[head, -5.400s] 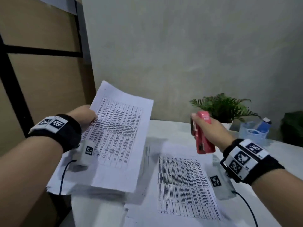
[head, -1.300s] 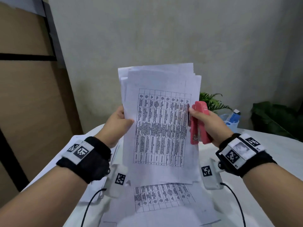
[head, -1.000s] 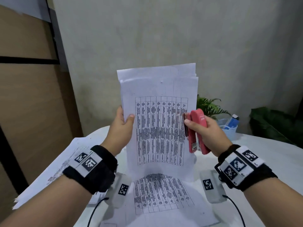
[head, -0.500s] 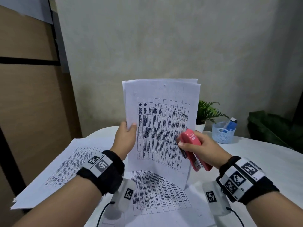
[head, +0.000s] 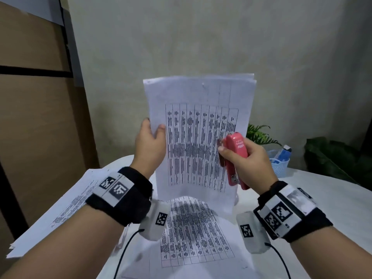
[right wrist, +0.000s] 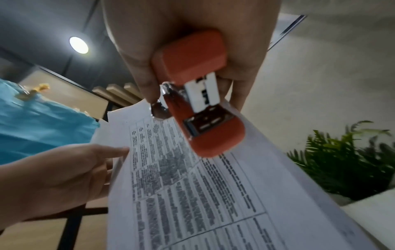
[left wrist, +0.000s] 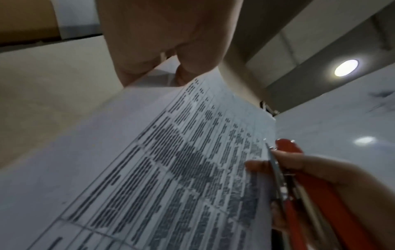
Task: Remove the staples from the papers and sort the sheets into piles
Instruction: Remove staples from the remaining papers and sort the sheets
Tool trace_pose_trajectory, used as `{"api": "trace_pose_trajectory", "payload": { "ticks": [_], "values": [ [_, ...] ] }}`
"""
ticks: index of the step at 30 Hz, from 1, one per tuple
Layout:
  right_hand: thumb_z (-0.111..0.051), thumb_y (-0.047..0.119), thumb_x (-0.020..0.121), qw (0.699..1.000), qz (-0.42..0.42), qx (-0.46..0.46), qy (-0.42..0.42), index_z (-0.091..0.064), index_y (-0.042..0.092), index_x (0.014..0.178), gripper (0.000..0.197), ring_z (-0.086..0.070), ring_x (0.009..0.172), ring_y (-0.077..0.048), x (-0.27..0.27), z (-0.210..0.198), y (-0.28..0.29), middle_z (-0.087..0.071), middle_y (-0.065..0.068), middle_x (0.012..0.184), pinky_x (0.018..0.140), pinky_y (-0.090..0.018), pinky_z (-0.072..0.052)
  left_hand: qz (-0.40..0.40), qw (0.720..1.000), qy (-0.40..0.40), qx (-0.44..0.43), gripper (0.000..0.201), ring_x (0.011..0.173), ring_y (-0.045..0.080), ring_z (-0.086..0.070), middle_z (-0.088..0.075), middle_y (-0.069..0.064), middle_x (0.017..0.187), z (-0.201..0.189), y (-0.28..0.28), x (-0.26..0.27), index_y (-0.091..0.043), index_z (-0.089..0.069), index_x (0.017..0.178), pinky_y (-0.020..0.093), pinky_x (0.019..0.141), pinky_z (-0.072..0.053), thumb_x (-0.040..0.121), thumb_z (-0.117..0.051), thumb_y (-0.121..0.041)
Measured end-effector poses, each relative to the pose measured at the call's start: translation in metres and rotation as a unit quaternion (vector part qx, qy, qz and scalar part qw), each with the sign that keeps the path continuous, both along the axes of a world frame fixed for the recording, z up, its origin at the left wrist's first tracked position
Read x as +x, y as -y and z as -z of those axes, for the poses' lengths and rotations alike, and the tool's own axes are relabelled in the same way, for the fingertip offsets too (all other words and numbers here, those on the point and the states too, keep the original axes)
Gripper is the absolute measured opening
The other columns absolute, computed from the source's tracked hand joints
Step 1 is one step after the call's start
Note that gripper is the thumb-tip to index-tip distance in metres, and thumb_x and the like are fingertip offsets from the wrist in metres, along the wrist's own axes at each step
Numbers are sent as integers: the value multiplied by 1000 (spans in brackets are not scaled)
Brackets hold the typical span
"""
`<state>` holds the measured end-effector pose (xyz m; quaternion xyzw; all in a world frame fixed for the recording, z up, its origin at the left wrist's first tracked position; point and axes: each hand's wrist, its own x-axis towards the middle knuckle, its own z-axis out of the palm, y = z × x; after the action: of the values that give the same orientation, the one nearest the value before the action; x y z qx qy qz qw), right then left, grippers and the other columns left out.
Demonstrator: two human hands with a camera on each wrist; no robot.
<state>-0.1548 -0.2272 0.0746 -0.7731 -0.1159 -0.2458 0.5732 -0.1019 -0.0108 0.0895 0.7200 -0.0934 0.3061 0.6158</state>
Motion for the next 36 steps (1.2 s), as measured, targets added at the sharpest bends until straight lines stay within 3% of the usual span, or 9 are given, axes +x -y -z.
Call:
{"api": "trace_pose_trajectory", "payload": {
  "ticks": [5,9,13,17,20,25,28,31,36],
  "values": [
    [-69,32,80,996,-45,-36,-70,-67,25,87,10,-69,69,-18,1,1,3,-70,-5,82,72,-36,-56,34,998,-48,8,30,101,16,-57,-55,-3,117,7,-5,-11,-17,-33,123,32,88,-45,99,-47,-29],
    [-70,32,79,990,-41,-36,-133,-67,22,91,16,-68,69,-25,5,21,1,-71,-13,84,69,-38,-56,37,994,-99,4,28,105,22,-57,-55,5,118,27,-5,-3,-12,-33,122,40,89,-48,100,-41,-29],
    [-67,33,82,990,-31,-31,-137,-65,21,94,17,-66,66,-21,13,17,2,-69,-9,81,58,-27,-52,19,996,-90,7,20,93,19,-52,-55,3,104,27,-2,9,-8,-40,110,31,76,-41,101,-40,-26],
    [-66,31,83,984,-46,-30,-170,-63,21,91,12,-62,57,-12,17,13,6,-66,-1,73,52,-20,-48,64,993,-97,37,15,94,3,-55,-56,-13,104,36,5,10,-20,-41,116,20,80,-38,101,-40,-21],
    [-69,30,81,979,-60,-17,-194,-64,23,89,12,-64,62,-19,18,18,10,-68,-5,76,58,-28,-51,82,992,-87,29,17,87,-4,-55,-55,-20,99,37,7,11,-26,-40,114,9,67,-41,100,-42,-16],
    [-71,27,79,971,-94,-38,-216,-64,17,86,14,-63,61,-22,14,23,13,-69,-8,71,62,-32,-53,94,992,-78,12,20,102,19,-62,-60,3,116,31,3,14,-21,-37,118,35,85,-53,100,-44,-17],
    [-71,30,79,980,-69,-68,-176,-65,26,92,15,-65,63,-18,16,24,11,-71,-5,75,63,-31,-54,88,993,-70,34,22,107,17,-60,-60,2,119,31,3,14,-17,-39,123,33,90,-49,101,-39,-19],
    [-70,33,79,989,-11,-76,-123,-62,31,103,25,-65,67,-8,19,14,11,-68,1,85,53,-14,-46,59,996,-61,-2,18,107,15,-58,-61,-2,115,33,-1,18,-18,-45,118,26,88,-46,101,-38,-17],
    [-72,33,77,991,-9,-101,-83,-62,27,100,26,-61,81,-16,22,9,13,-57,0,96,60,-17,-44,89,991,-76,-60,23,104,13,-61,-64,-5,111,37,-6,9,-19,-50,119,26,85,-47,101,-39,-10]
  ]
}}
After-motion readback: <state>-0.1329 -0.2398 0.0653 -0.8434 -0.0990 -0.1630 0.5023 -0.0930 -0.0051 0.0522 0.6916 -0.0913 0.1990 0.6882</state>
